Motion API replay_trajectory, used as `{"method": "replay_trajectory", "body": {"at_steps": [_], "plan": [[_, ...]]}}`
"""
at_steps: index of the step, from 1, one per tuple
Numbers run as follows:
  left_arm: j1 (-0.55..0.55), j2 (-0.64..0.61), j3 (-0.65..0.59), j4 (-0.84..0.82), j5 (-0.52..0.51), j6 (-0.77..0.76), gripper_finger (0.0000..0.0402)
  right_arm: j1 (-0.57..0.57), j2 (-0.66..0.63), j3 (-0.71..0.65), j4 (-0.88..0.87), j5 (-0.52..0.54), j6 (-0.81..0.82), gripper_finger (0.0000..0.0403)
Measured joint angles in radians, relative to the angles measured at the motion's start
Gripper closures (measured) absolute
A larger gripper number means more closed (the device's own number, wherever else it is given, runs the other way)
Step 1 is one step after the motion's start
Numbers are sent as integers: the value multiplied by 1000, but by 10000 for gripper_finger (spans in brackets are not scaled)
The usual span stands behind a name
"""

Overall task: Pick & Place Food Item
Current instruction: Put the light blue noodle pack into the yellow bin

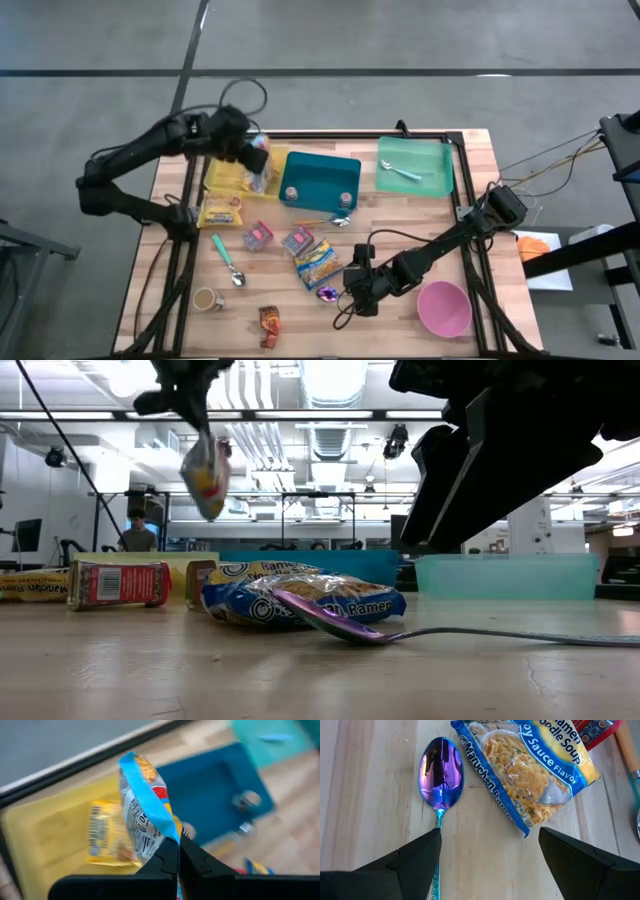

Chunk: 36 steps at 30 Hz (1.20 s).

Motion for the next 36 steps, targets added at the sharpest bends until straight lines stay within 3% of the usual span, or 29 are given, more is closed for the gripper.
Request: {"method": "replay_trajectory", "body": {"at_steps": [6, 19, 28, 36], "plan": [[159, 67, 0, -3, -2, 53, 401, 0, 0, 0, 1, -1, -37, 72], [314, 265, 1, -117, -203, 197, 401, -3, 0, 0, 1, -2, -79, 72], [343, 280, 6, -242, -291, 203, 401, -32, 0, -3, -12, -3, -130, 72], [342, 290, -36, -237, -308, 191, 401, -65, 0, -20, -12, -11, -156, 72]]}}
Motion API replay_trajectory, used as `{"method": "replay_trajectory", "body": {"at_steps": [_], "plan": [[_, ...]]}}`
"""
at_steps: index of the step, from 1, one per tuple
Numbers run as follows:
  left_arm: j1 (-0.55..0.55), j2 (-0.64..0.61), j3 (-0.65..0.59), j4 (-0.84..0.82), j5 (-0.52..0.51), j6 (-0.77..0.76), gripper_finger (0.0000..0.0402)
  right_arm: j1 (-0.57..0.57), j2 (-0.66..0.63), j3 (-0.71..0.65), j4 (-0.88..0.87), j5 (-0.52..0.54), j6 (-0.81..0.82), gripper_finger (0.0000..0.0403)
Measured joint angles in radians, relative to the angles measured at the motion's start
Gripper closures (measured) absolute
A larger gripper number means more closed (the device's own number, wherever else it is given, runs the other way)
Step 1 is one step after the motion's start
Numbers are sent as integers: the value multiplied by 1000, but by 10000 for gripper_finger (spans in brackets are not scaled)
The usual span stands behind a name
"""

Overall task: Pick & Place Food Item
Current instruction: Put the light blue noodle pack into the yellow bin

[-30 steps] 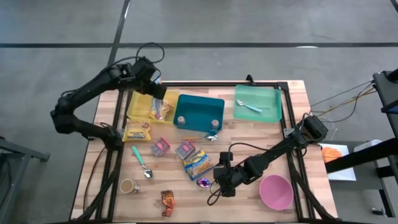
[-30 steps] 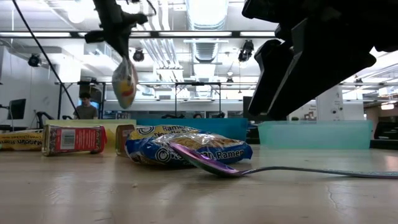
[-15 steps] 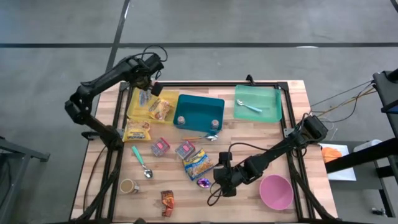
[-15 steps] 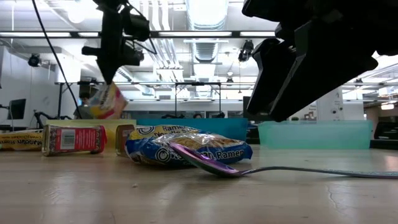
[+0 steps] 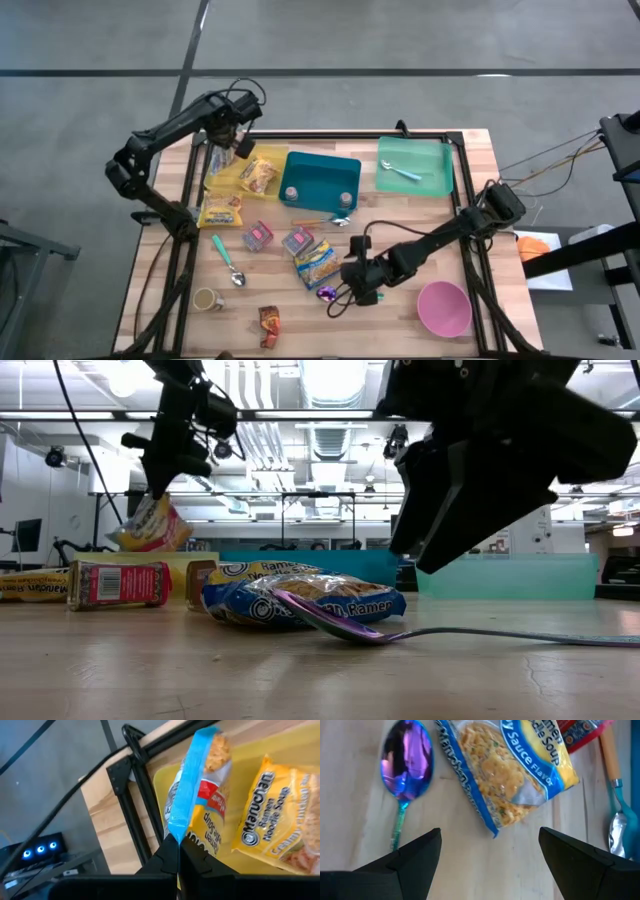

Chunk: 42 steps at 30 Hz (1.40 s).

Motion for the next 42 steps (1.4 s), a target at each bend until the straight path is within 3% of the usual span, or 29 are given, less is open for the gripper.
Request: {"method": "replay_trajectory", "body": {"at_steps": [11, 18, 25, 42], "plan": [[-10, 59, -112, 73, 11, 7, 401, -52, 0, -29, 11, -11, -57, 72], [-28, 82, -114, 141, 159, 58, 401, -112, 0, -29, 61, -149, -139, 72], [-42, 80, -114, 197, 332, 50, 398, -128, 0, -29, 65, -180, -200, 72], [-51, 80, -155, 202, 361, 31, 274, -127, 0, -29, 64, -183, -200, 72]]}}
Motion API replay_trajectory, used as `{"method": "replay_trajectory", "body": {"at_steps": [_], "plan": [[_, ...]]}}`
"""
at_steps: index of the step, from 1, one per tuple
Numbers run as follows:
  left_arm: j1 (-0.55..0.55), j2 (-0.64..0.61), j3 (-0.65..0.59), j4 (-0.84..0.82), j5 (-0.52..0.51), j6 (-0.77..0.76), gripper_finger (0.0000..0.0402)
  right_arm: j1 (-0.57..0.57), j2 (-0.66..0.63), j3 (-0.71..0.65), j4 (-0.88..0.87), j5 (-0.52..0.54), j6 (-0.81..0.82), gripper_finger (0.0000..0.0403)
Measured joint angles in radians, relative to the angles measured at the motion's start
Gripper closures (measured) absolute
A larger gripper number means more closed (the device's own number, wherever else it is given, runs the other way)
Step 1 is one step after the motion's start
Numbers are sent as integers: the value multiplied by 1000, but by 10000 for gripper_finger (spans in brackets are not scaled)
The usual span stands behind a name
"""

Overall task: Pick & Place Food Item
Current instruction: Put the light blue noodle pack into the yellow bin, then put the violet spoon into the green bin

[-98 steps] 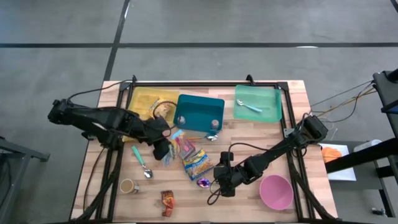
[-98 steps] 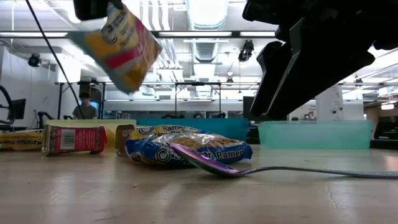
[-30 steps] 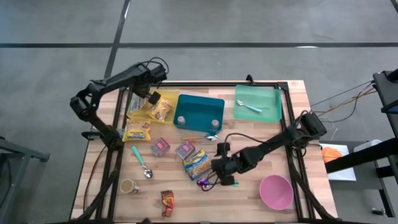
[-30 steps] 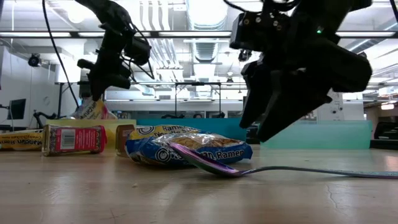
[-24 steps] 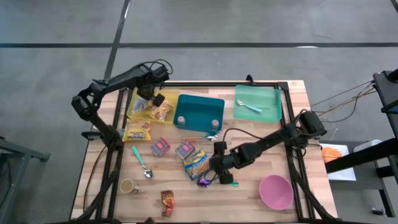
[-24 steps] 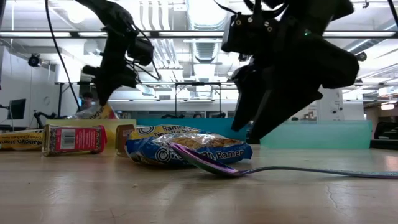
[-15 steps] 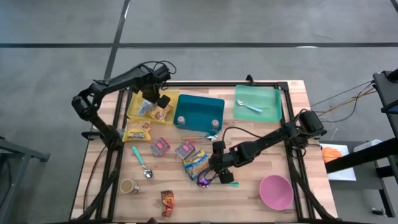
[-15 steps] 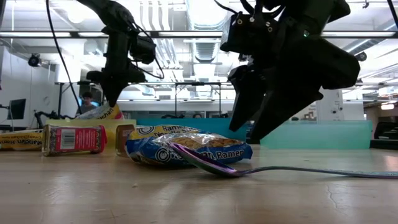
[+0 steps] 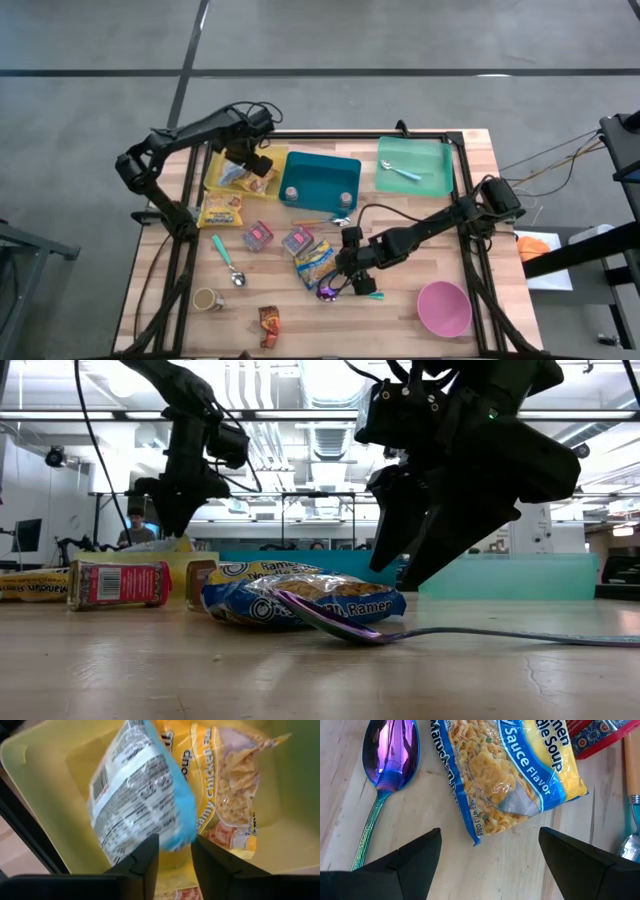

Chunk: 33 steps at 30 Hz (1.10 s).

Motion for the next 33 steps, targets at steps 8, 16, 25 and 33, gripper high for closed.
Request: {"method": "replay_trajectory", "body": {"at_steps": [8, 16, 25, 33], "plan": [[0, 0, -20, 2, 0, 0, 214, 0, 0, 0, 0, 0, 2, 72], [0, -1, -9, 11, 0, 1, 179, 0, 0, 0, 0, 0, 2, 72], [-56, -5, 23, 4, 0, 4, 177, 0, 0, 0, -5, 0, 10, 72], [-242, -28, 32, -17, -1, 51, 177, 0, 0, 0, -8, 1, 10, 72]]}}
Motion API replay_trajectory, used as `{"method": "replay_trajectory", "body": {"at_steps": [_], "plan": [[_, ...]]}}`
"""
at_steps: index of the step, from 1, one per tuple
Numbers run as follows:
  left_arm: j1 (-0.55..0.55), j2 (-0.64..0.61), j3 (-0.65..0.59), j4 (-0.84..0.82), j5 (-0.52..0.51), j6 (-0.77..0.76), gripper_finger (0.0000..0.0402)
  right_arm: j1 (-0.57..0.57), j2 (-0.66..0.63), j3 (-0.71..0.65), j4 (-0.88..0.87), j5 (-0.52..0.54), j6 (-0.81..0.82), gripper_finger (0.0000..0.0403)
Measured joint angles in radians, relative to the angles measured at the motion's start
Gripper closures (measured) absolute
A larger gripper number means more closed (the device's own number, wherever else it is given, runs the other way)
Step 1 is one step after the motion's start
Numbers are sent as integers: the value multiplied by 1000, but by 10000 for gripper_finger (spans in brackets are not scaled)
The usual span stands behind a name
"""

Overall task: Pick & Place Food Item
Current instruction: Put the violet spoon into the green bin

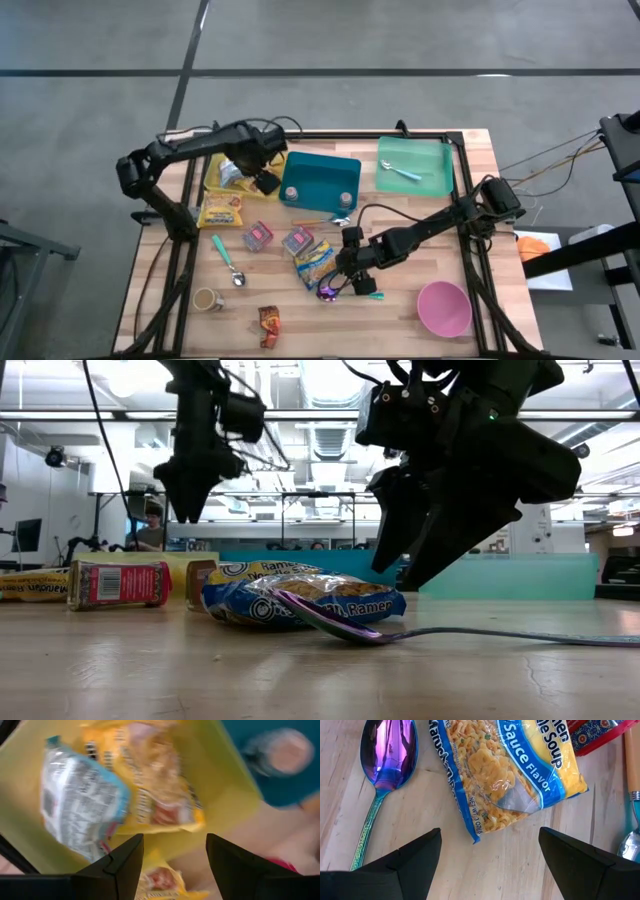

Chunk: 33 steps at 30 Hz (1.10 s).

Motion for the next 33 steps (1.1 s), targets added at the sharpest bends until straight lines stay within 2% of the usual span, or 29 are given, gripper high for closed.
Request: {"method": "replay_trajectory", "body": {"at_steps": [4, 11, 17, 24, 29, 33], "plan": [[-94, -28, -5, -13, -15, -10, 177, 0, 0, 0, -1, 0, 1, 72], [-216, -63, -9, -37, -52, -130, 177, 0, 0, -4, -5, 0, 21, 72], [-284, -108, -89, -26, -65, -264, 177, 4, 0, -10, -4, 0, 57, 72], [-413, -200, -245, 146, -38, -390, 177, 24, -3, -27, -5, 1, 112, 72], [-510, -232, -294, 257, -31, -452, 177, 52, -15, -21, -5, 3, 193, 72], [-568, -240, -301, 412, -121, -417, 177, 72, -15, 12, -8, 1, 297, 72]]}}
